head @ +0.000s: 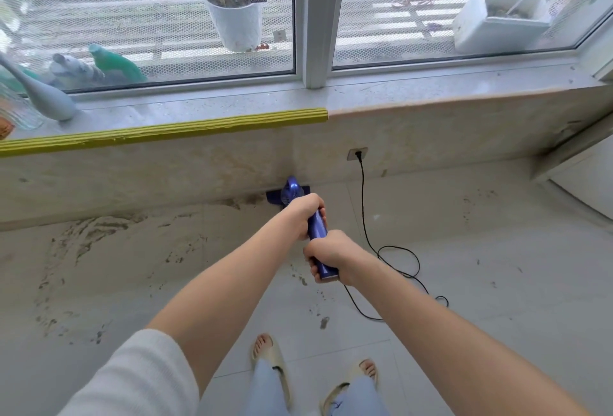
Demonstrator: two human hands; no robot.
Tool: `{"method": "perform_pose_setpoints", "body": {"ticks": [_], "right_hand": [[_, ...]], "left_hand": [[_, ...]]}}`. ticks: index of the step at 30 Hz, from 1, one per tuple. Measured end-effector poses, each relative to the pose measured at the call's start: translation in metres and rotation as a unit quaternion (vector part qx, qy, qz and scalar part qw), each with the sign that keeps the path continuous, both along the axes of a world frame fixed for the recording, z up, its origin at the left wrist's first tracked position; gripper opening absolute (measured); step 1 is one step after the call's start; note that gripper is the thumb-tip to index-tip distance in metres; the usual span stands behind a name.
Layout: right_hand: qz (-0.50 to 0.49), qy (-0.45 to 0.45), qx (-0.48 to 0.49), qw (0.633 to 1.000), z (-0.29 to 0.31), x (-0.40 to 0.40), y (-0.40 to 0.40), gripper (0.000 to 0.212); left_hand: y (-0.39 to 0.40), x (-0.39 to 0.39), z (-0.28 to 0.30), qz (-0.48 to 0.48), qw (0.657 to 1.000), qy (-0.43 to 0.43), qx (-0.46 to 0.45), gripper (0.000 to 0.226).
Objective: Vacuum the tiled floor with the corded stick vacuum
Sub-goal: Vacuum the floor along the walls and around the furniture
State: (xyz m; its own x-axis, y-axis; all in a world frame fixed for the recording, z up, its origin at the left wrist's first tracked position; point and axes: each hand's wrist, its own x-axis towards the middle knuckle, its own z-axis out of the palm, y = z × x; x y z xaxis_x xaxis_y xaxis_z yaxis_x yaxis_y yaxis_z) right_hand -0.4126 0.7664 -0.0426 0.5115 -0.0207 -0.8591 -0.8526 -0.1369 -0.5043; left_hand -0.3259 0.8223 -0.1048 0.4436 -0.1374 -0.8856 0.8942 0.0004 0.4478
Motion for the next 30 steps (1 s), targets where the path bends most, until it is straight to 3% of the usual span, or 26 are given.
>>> {"method": "perform_pose_setpoints", "body": {"ticks": [9, 22, 30], "right_hand": [[0.008, 0.003, -0.012, 1.0, 0.003, -0.016, -0.004, 0.013], [0.009, -0.005, -0.013, 1.0, 0.001, 0.003, -0.003, 0.011], [0.025, 0.001, -0.032, 0.999, -0.002, -0.041, -0.01, 0.012]], "left_hand": [[0.0, -0.016, -0.008, 0.016, 1.0, 0.012, -0.018, 0.015], [-0.003, 0.004, 0.001, 0.012, 1.0, 0.008, -0.013, 0.023], [-0.007, -0.042, -0.006, 0.021, 1.0, 0.013, -0.007, 0.016]]}}
